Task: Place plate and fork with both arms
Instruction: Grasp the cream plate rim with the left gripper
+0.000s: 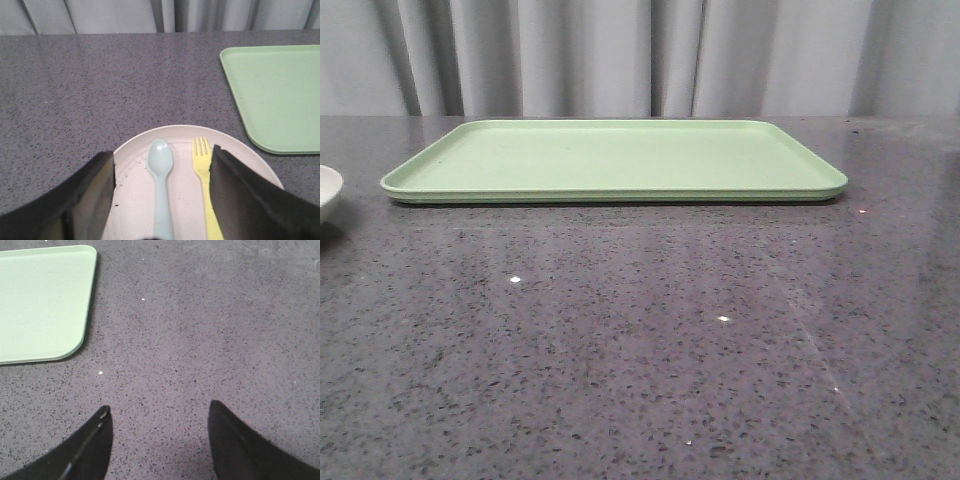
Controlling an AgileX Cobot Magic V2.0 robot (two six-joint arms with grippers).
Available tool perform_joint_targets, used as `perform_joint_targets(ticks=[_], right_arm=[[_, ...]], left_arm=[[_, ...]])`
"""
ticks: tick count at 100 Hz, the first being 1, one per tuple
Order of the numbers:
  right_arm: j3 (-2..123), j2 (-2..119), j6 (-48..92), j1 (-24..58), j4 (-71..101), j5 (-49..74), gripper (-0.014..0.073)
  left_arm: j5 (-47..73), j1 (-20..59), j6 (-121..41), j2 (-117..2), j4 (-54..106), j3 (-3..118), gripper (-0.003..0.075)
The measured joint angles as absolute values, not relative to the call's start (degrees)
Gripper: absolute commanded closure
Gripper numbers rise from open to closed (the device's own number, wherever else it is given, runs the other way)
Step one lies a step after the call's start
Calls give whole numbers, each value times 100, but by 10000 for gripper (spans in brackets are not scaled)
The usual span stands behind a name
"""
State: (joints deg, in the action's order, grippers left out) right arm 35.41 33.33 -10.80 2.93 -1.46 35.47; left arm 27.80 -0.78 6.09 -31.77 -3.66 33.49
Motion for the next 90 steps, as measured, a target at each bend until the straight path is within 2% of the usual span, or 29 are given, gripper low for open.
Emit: perform_joint_targets(ticks=[56, 90], right_arm=[[3541, 3335, -1080, 293, -156, 3538, 157], [3541, 3335, -1080, 293, -156, 3538, 157]], left_arm=[[4356, -1250, 583, -4777, -715, 4737, 300], [5235, -1325, 185, -6373, -546, 5429, 300]])
